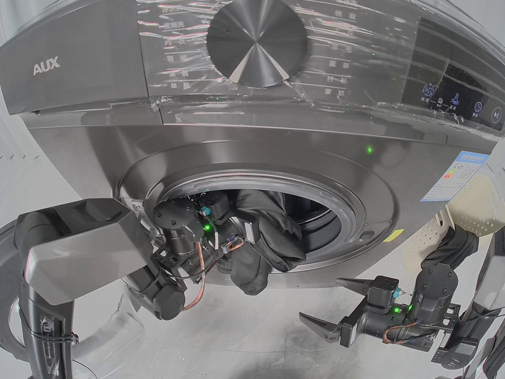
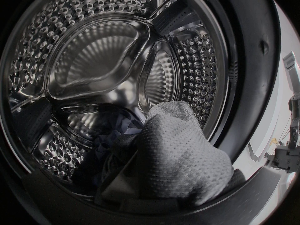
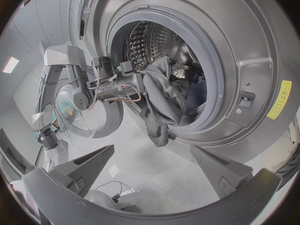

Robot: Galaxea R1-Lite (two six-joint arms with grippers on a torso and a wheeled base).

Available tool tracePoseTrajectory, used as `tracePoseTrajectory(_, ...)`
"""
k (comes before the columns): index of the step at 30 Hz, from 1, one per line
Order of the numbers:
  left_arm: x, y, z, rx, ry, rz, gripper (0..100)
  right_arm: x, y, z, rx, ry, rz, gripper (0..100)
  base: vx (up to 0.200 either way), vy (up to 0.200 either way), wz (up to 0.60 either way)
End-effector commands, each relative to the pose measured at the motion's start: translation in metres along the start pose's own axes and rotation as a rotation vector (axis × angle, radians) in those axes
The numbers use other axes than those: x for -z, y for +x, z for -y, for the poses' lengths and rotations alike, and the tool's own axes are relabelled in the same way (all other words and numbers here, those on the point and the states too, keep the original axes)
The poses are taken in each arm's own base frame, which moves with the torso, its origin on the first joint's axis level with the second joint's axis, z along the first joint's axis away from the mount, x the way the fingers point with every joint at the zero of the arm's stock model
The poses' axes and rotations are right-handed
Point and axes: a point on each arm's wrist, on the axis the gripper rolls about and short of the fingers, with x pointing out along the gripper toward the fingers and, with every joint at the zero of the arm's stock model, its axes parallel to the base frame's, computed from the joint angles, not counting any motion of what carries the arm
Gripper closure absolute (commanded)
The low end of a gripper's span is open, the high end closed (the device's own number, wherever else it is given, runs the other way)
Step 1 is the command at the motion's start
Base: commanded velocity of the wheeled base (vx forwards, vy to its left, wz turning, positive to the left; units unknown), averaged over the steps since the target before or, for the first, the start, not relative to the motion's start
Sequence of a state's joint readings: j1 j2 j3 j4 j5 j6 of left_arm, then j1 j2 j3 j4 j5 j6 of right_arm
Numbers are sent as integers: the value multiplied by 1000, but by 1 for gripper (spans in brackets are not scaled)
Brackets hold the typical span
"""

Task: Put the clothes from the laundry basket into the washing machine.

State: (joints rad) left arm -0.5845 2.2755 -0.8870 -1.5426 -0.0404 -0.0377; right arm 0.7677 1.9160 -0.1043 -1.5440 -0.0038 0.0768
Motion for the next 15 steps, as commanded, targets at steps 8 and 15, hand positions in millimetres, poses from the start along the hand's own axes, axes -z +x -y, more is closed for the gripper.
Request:
tracePoseTrajectory(8,28,67,-23,-56,-14,14,100,4,0,0,0,2,-18,0,0,0,0)
tracePoseTrajectory(15,7,99,-33,-111,-37,89,100,4,0,0,0,1,-19,0,0,0,0)
